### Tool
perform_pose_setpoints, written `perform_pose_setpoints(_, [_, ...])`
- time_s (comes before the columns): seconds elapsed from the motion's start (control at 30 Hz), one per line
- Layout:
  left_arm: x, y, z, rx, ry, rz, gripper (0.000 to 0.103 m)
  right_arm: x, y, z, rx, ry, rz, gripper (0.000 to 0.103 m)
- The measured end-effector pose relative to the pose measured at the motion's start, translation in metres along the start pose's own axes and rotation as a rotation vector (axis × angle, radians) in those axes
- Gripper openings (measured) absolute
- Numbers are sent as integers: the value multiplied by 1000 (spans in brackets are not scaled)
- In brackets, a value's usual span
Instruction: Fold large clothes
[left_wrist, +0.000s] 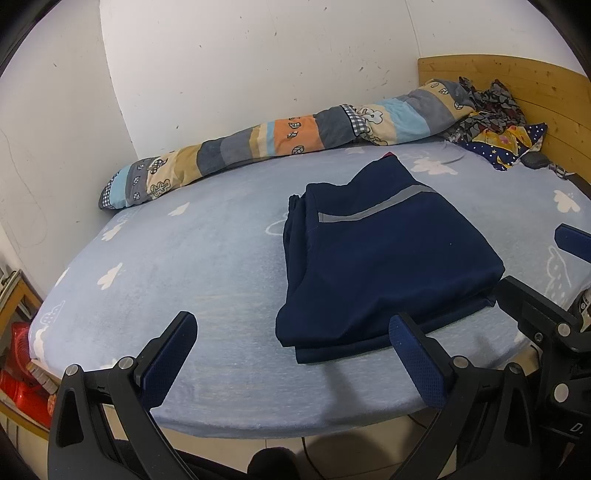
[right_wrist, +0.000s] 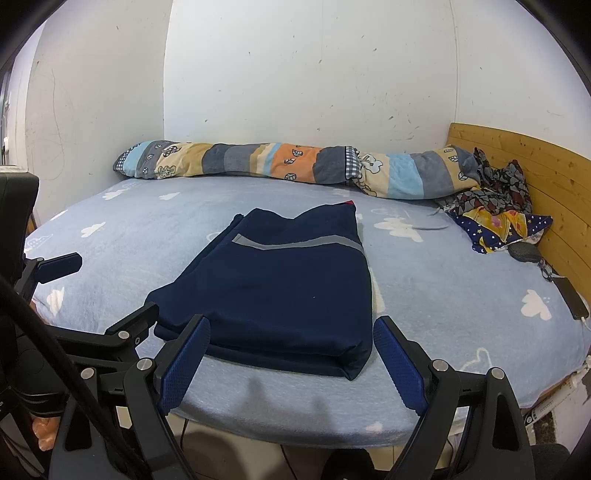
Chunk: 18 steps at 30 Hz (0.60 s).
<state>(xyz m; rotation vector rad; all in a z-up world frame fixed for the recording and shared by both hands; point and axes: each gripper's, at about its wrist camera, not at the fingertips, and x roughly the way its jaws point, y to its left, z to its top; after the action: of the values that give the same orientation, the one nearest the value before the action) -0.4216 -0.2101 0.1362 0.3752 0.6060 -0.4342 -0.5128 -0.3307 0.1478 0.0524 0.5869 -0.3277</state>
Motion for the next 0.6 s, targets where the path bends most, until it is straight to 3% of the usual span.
perform_pose_setpoints(0.4, [0,1,0,-1,1,3,103,0,-1,0,0,-1,-1,93])
perform_pose_setpoints(0.6, [2,5,0,-33,35,-30,103,-2,-1,2,4,-10,0,93])
